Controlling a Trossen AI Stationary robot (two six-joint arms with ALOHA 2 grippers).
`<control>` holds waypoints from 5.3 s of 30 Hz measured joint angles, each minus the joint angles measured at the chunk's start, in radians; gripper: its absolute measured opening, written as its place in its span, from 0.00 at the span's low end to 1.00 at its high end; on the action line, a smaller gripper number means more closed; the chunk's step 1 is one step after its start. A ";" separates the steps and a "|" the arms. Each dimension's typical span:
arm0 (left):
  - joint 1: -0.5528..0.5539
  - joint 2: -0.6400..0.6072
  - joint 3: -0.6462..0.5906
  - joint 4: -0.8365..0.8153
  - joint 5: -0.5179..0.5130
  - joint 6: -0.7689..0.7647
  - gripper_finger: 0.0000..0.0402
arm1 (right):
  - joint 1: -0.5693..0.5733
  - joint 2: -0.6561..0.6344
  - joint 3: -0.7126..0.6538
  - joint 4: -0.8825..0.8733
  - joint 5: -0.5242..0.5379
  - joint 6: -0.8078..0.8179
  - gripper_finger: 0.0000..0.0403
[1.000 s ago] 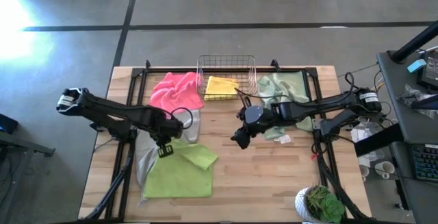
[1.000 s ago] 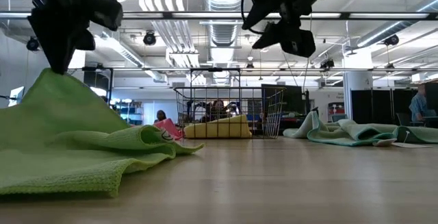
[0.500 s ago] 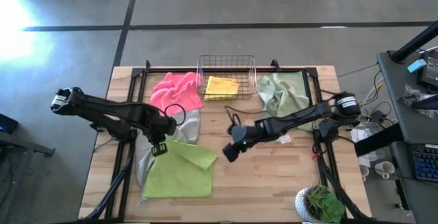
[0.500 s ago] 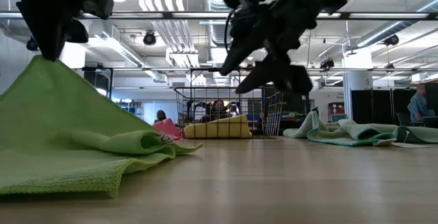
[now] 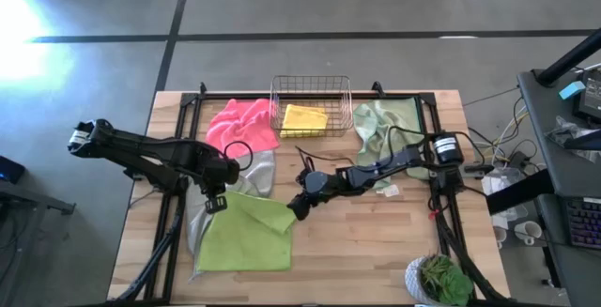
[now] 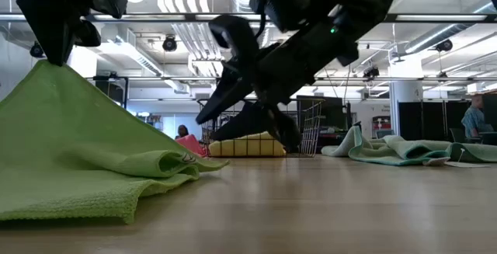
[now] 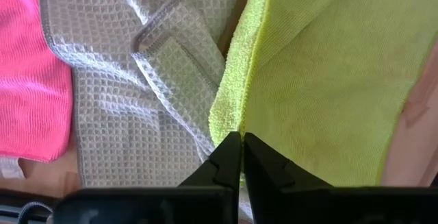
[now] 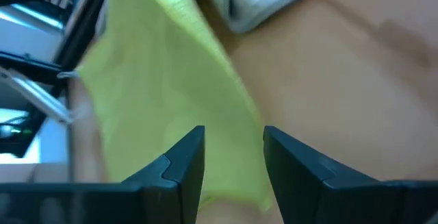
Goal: Fold microfiber towels
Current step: Fold the green towel
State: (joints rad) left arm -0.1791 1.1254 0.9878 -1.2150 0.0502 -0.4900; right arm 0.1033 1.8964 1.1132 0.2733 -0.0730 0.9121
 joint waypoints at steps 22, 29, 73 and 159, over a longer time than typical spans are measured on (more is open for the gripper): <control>-0.001 -0.032 0.000 0.001 -0.032 0.007 0.00 | -0.017 0.136 0.216 -0.272 -0.136 -0.156 0.33; -0.001 -0.039 0.000 0.001 -0.055 0.006 0.00 | -0.005 0.136 0.225 -0.321 -0.145 -0.129 0.33; -0.001 -0.012 0.113 0.246 0.006 0.036 0.00 | 0.133 -0.335 0.222 -0.831 0.030 -0.054 0.02; -0.076 0.459 0.084 0.450 0.276 0.309 0.00 | 0.436 -0.080 0.279 -1.034 0.275 -0.245 0.02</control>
State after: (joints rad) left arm -0.2549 1.5841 1.0718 -0.7647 0.3260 -0.1810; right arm 0.5388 1.8164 1.3918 -0.7609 0.2016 0.6671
